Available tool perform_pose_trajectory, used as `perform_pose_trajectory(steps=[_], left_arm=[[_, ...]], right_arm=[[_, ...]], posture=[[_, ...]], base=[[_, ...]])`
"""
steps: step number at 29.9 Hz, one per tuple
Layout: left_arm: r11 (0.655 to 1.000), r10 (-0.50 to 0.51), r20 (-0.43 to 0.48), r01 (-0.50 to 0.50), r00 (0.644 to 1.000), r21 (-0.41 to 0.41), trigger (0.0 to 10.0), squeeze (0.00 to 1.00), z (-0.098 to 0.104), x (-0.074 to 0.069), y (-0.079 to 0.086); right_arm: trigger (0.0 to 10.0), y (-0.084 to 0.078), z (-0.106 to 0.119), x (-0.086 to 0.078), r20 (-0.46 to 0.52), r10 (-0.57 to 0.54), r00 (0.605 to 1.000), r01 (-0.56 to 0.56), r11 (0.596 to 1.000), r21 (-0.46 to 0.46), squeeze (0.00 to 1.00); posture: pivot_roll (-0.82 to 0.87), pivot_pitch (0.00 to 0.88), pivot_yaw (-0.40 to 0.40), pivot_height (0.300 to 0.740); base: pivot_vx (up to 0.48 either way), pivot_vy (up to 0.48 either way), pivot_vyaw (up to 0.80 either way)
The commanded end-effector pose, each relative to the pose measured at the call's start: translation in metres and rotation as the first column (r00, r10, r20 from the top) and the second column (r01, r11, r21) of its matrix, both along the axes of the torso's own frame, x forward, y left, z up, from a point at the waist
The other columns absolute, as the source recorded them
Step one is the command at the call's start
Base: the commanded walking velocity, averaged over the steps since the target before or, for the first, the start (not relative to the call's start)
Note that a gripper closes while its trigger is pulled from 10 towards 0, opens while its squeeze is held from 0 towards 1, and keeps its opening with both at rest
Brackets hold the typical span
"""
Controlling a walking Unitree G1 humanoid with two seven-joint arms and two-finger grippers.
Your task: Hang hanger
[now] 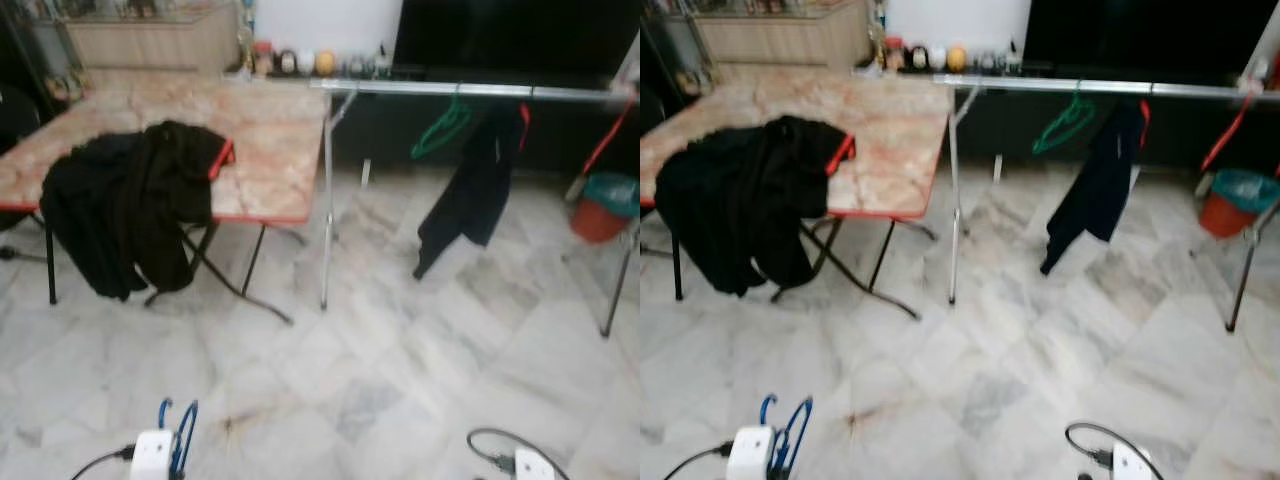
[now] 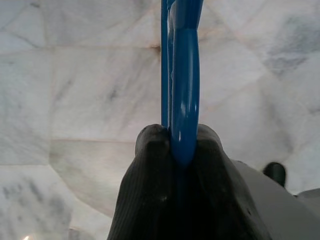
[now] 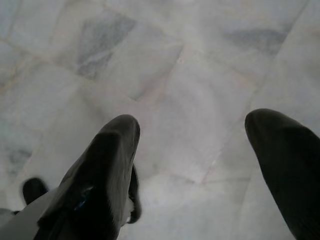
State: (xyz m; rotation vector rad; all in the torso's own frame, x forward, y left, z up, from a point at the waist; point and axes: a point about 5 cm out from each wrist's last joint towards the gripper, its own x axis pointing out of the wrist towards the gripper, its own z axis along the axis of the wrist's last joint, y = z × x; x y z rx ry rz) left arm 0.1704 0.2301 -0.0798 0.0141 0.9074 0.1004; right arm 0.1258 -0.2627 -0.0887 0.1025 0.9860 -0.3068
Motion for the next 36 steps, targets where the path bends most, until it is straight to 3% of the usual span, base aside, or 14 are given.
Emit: perform_pose_trajectory(steps=[1, 11, 17, 29, 36], left_arm=[[1.0, 0.008, -0.024, -0.007, 1.0, 0.02, 10.0, 0.0, -0.0008, -0.0058, 0.0083], [1.0, -0.002, -0.031, 0.003, 1.0, 0.018, 10.0, 0.0, -0.0015, -0.0062, 0.0068], [1.0, -0.002, -0.034, 0.003, 0.999, 0.02, 10.0, 0.0, -0.0019, -0.0065, 0.0061], [0.999, 0.032, -0.014, -0.032, 0.999, -0.006, 10.0, 0.0, -0.0007, -0.0044, 0.0064], [1.0, 0.021, -0.024, -0.021, 0.999, -0.008, 10.0, 0.0, -0.0021, -0.0061, 0.0044]], right_arm=[[10.0, 0.0027, 0.0021, 0.0082, 0.026, 0.005, 1.0, -0.005, 1.0, 0.004, 0.0], [10.0, 0.0042, 0.0021, 0.0098, 0.027, 0.01, 1.0, -0.01, 1.0, 0.004, 0.0], [10.0, 0.0065, 0.0016, 0.0109, 0.019, 0.018, 1.0, -0.018, 1.0, 0.009, 0.0], [10.0, 0.0074, 0.0025, 0.0137, 0.035, 0.018, 0.999, -0.019, 1.0, 0.002, 0.0], [10.0, 0.0075, 0.0025, 0.014, 0.031, 0.02, 0.999, -0.02, 1.0, -0.001, 0.0]], posture=[[0.0, 0.0, -0.015, 0.74], [0.01, 0.0, -0.025, 0.74], [0.01, 0.0, -0.025, 0.74], [0.01, 0.0, -0.022, 0.74], [0.01, 0.0, -0.022, 0.74]], base=[[0.0, -0.334, 0.0], [0.0, -0.336, 0.0], [0.0, -0.336, -0.64], [0.0, 0.0, -0.13], [0.303, 0.0, 0.0]])
